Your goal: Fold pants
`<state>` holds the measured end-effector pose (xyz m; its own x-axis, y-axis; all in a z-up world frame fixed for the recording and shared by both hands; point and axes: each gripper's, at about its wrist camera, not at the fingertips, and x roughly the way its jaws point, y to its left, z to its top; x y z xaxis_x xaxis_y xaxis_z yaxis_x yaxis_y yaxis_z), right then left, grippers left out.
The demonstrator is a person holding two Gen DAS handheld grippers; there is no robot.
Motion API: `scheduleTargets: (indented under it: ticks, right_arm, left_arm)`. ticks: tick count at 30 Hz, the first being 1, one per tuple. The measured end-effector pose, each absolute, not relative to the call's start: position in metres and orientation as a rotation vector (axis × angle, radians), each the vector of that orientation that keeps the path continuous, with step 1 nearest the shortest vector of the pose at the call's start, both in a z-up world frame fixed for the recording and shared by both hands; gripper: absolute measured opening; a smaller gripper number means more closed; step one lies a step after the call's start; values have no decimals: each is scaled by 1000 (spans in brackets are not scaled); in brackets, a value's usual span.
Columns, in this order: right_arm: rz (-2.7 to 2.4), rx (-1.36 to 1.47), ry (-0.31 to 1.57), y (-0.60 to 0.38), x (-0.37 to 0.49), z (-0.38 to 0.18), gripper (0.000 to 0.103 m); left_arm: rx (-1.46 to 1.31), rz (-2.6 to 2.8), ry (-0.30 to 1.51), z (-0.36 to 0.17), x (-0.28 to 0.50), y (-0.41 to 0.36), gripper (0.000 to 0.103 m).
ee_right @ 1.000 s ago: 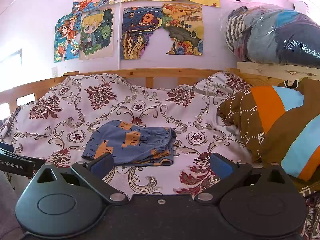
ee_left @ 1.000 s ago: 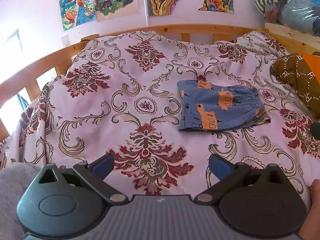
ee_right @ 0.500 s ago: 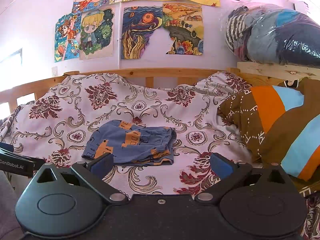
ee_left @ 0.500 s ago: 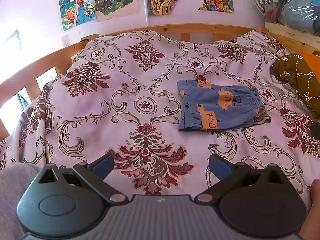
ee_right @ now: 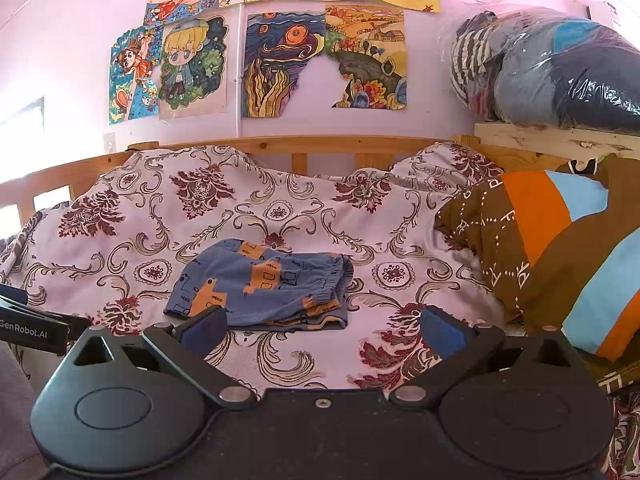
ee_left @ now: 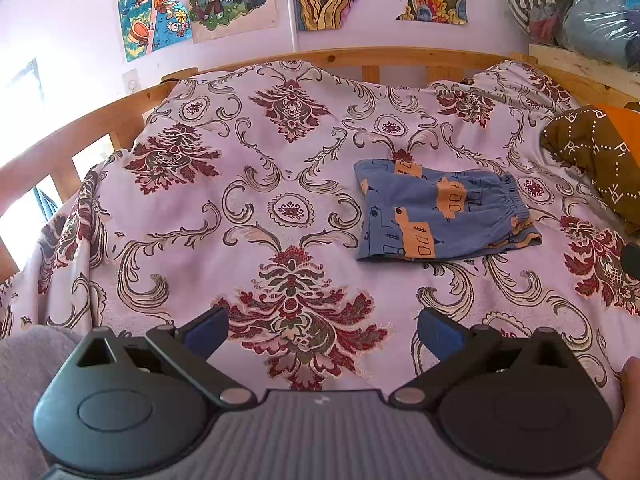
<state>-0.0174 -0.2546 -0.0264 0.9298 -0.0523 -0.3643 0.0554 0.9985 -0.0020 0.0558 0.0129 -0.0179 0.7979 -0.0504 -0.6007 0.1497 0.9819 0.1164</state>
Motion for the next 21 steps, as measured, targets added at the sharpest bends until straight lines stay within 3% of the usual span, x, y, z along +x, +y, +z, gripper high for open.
scheduleTargets:
  ticks: [21]
  right_arm:
    - [-56,9,374,-254,-18,-26,102]
  left_arm:
    - [167,-112,643,-20,55,12,103]
